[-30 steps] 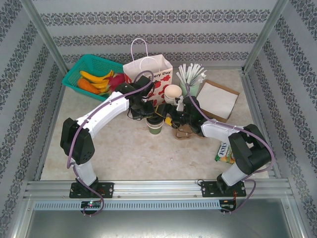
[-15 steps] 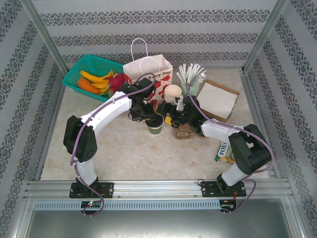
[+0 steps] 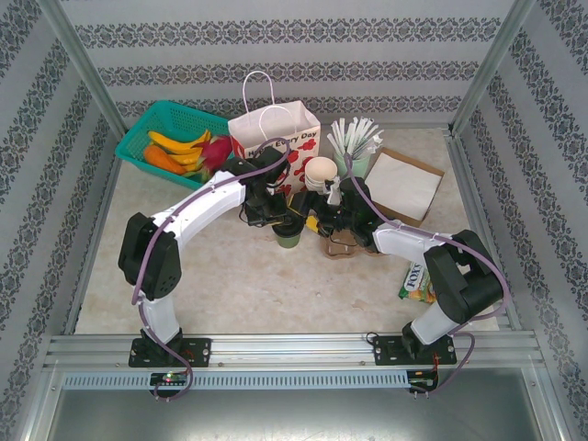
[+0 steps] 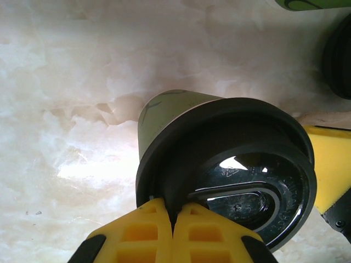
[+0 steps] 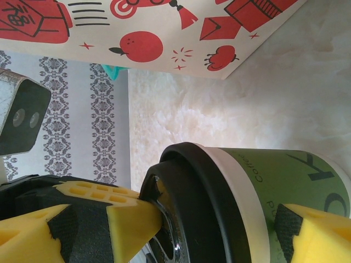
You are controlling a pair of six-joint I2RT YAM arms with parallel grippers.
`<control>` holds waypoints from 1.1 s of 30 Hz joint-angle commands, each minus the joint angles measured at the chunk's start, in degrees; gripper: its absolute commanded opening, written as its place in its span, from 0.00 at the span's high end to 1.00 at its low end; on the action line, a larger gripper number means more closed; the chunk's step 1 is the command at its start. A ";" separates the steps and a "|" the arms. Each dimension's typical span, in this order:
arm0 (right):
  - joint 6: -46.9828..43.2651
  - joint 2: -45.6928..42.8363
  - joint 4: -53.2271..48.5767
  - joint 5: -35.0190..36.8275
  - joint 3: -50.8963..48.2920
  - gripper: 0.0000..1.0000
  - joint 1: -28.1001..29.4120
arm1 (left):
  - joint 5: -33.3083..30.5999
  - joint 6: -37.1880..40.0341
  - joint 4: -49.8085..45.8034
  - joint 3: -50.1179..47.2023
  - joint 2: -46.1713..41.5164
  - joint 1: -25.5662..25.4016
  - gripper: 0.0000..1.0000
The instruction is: Pack the takeout coffee
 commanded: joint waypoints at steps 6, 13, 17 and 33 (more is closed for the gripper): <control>-6.61 -4.06 -5.40 -1.00 0.36 0.14 -0.79 | -0.22 0.68 0.12 -4.11 2.31 -1.15 1.00; -9.87 -5.57 -8.98 -0.54 -1.43 0.32 -3.15 | -0.82 1.45 -0.19 -3.84 2.44 -1.15 1.00; -10.26 -5.29 -9.12 -0.30 -1.59 0.46 -3.21 | -0.84 1.51 -0.09 -3.87 2.28 -1.24 1.00; -10.48 -1.49 -9.28 -2.24 0.05 0.72 -1.54 | -0.93 2.29 -0.37 -3.27 2.69 -1.59 1.00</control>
